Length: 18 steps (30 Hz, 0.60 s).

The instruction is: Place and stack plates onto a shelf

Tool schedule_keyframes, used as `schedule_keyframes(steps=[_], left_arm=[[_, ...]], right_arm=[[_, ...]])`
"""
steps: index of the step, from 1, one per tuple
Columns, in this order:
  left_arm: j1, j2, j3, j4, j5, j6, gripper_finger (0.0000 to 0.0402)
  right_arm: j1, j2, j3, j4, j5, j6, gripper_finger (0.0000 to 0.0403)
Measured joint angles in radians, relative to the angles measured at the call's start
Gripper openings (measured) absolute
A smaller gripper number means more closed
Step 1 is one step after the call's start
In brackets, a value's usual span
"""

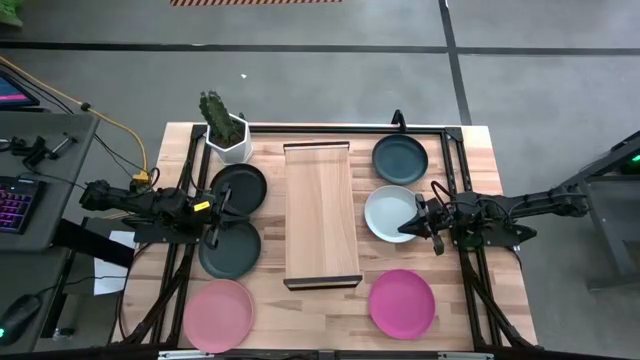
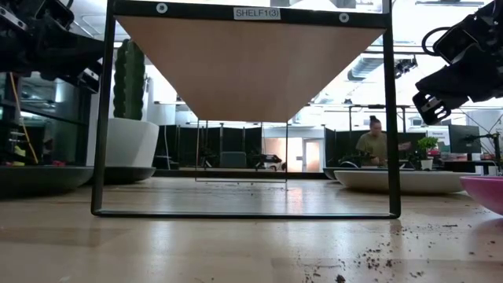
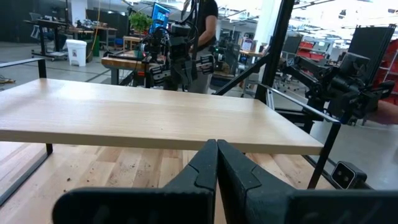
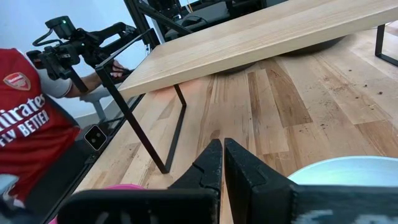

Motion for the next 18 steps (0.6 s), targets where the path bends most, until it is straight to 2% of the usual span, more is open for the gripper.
schedule_keyframes(steps=[8, 14, 18], left_arm=[[0.0, 0.0, 0.0, 0.0, 0.0, 0.0, 0.0], [0.0, 0.0, 0.0, 0.0, 0.0, 0.0, 0.0], [0.0, 0.0, 0.0, 0.0, 0.0, 0.0, 0.0]], right_arm=[[0.0, 0.0, 0.0, 0.0, 0.009, -0.066, 0.0], [0.0, 0.0, 0.0, 0.006, 0.011, -0.057, 0.0], [0.0, 0.0, 0.0, 0.101, 0.103, -0.049, 0.0]])
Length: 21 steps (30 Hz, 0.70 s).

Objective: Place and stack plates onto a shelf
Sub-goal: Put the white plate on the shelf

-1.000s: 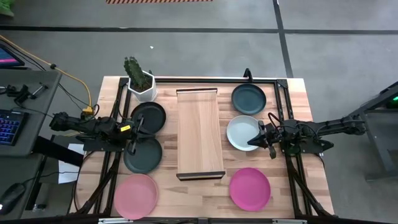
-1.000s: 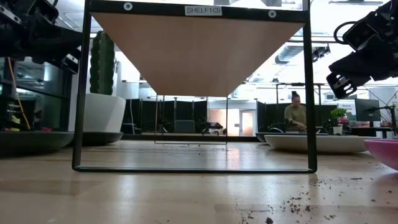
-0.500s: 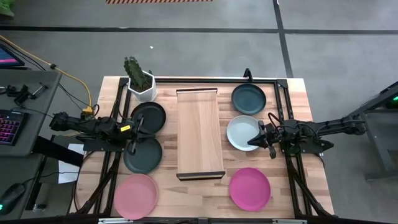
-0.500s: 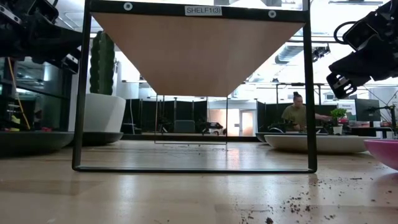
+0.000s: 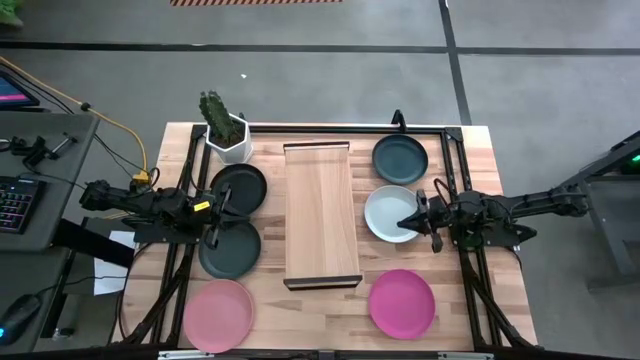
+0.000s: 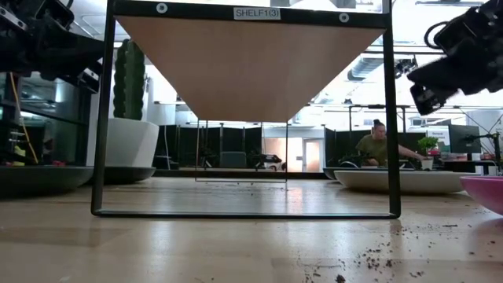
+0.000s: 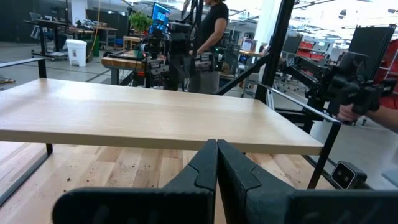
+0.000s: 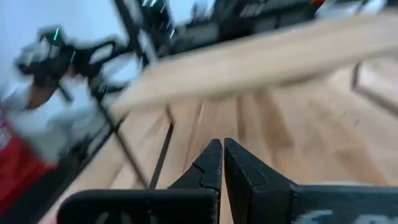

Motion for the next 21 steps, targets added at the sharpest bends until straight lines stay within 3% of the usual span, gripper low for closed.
schedule_keyframes(steps=[7, 9, 14, 21], left_arm=[[0.0, 0.0, 0.0, 0.0, 0.0, 0.0, 0.0], [0.0, 0.0, 0.0, 0.0, 0.0, 0.0, 0.0], [0.0, 0.0, 0.0, 0.0, 0.0, 0.0, 0.0], [0.0, 0.0, 0.0, 0.0, 0.0, -0.001, 0.0]], right_arm=[[-0.001, 0.0, 0.0, 0.404, 0.364, 0.047, 0.0], [-0.001, 0.002, 0.0, 0.502, 0.362, -0.001, 0.0], [0.0, 0.081, 0.006, 0.65, 0.244, -0.088, 0.0], [-0.001, 0.249, 0.152, 0.467, 0.303, -0.159, 0.0]])
